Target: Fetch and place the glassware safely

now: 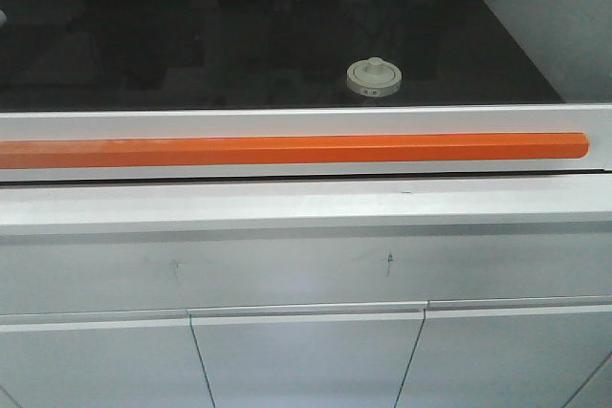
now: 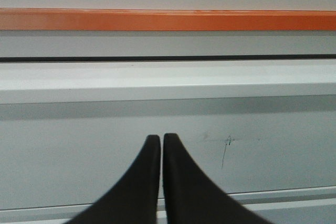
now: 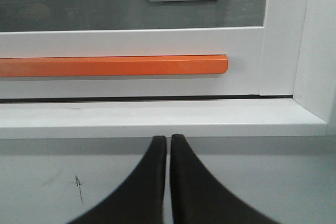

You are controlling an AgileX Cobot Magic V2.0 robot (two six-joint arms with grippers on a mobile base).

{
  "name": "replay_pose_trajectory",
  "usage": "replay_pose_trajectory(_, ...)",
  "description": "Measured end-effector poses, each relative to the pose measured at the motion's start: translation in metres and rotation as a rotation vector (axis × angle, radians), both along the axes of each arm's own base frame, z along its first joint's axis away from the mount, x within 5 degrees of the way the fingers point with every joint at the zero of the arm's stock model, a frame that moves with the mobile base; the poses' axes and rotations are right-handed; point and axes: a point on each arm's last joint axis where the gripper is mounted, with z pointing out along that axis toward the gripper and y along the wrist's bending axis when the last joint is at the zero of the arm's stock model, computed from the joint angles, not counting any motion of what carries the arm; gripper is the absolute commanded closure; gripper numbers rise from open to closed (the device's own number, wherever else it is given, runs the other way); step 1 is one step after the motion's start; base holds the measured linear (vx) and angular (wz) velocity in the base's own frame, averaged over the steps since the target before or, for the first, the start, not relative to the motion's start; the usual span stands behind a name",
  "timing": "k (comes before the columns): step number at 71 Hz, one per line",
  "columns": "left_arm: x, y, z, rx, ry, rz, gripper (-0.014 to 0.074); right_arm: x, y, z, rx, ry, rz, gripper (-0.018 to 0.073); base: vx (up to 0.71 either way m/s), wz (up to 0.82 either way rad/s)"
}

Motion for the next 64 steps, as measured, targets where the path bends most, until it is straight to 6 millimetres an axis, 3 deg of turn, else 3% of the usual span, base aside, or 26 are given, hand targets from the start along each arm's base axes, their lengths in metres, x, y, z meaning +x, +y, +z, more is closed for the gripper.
replay_pose_trajectory(64,0.0000,0.0000,0.0000,0.000,0.000,0.000,0.0603,0.0000,0.0000,0.0000,0.000,0.000,0.000,0.0563,0.00,0.00)
